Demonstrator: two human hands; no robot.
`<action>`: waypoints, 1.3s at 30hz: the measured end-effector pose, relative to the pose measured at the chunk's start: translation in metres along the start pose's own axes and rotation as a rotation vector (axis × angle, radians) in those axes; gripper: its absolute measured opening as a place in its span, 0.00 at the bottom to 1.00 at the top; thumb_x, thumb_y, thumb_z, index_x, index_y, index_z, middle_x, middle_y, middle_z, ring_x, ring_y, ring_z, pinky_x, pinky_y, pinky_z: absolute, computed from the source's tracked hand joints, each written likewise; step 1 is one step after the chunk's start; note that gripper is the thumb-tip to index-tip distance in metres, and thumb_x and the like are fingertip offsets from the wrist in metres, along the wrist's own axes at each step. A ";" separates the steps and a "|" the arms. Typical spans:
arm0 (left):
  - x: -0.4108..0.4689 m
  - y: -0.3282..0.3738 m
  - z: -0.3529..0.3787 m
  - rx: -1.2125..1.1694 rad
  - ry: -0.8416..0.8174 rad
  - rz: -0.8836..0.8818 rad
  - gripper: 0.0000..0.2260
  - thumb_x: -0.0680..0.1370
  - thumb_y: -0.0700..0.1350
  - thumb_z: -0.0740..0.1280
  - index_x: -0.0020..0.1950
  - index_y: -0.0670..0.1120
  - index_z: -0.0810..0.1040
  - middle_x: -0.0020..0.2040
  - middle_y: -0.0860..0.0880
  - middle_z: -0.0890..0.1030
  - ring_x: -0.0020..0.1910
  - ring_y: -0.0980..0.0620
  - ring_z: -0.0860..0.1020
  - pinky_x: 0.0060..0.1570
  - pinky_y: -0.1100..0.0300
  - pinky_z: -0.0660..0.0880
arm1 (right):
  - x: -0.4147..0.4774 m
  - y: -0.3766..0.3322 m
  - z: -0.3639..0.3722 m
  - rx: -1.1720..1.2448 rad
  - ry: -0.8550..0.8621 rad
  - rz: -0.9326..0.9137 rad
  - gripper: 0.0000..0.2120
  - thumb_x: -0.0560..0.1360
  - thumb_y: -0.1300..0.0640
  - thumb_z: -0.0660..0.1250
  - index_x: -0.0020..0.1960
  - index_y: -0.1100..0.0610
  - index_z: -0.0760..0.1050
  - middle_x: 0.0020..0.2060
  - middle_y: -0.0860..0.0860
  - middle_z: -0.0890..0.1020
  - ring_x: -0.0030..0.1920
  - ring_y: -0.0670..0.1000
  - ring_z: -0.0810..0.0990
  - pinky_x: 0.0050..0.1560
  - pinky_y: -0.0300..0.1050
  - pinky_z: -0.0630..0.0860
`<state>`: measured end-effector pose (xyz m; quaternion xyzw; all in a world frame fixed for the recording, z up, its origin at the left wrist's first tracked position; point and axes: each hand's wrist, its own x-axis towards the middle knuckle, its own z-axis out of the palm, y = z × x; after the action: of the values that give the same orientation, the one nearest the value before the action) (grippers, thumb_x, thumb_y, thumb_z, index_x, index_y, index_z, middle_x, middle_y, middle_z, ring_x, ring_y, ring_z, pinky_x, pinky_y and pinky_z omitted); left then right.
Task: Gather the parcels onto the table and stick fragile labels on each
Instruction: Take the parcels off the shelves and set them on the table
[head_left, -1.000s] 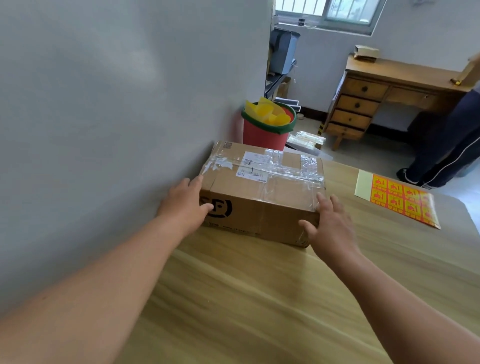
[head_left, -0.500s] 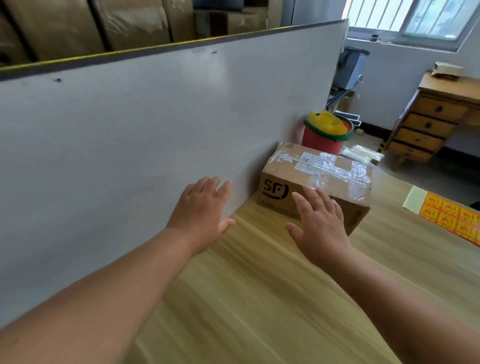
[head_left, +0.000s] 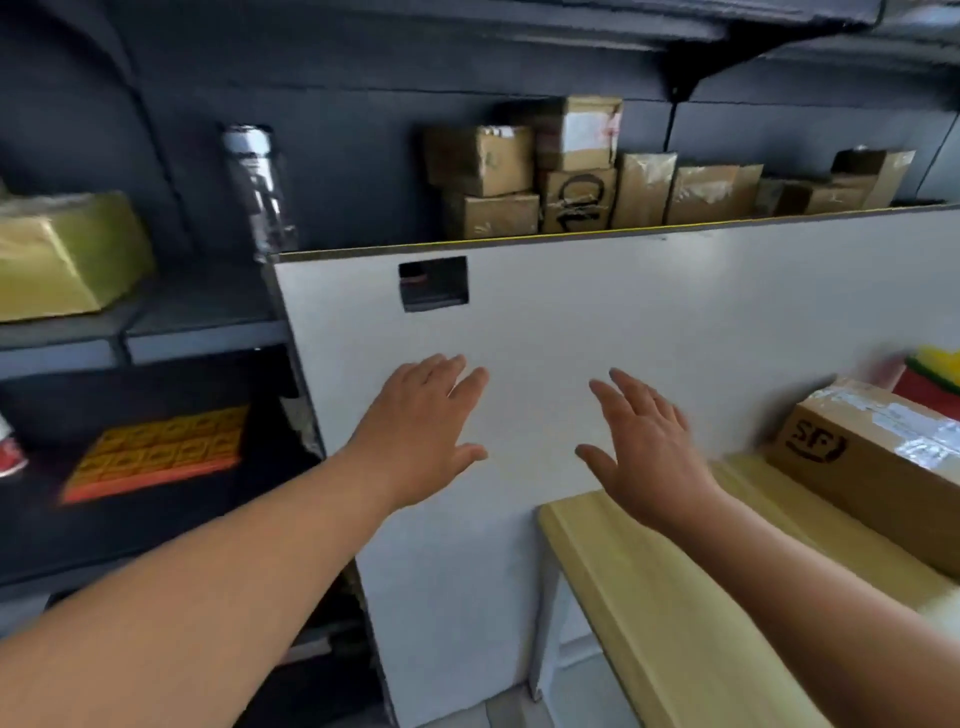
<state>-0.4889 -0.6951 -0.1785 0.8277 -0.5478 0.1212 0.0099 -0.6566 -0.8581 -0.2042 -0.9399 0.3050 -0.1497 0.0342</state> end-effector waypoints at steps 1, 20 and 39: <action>-0.025 -0.016 -0.010 0.012 0.000 -0.032 0.36 0.79 0.62 0.56 0.79 0.49 0.42 0.79 0.47 0.45 0.77 0.47 0.45 0.74 0.53 0.43 | -0.006 -0.025 -0.004 0.005 0.010 -0.039 0.34 0.78 0.42 0.61 0.78 0.50 0.51 0.78 0.51 0.52 0.77 0.54 0.52 0.75 0.51 0.50; -0.267 -0.217 -0.116 -0.017 0.286 -0.617 0.38 0.75 0.63 0.64 0.78 0.49 0.52 0.77 0.48 0.58 0.76 0.49 0.56 0.74 0.51 0.57 | -0.020 -0.336 -0.065 0.199 0.050 -0.532 0.33 0.78 0.45 0.63 0.78 0.51 0.54 0.77 0.48 0.59 0.76 0.50 0.57 0.74 0.47 0.57; -0.099 -0.412 -0.075 -0.600 0.461 -0.994 0.41 0.70 0.54 0.74 0.77 0.53 0.55 0.72 0.51 0.66 0.70 0.48 0.67 0.68 0.49 0.67 | 0.233 -0.458 -0.006 0.663 -0.173 -0.433 0.41 0.75 0.47 0.69 0.79 0.52 0.48 0.76 0.52 0.57 0.72 0.53 0.65 0.65 0.43 0.65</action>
<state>-0.1656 -0.4300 -0.0785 0.8974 -0.0914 0.1186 0.4152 -0.2215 -0.6219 -0.0666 -0.9296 0.0314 -0.1639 0.3286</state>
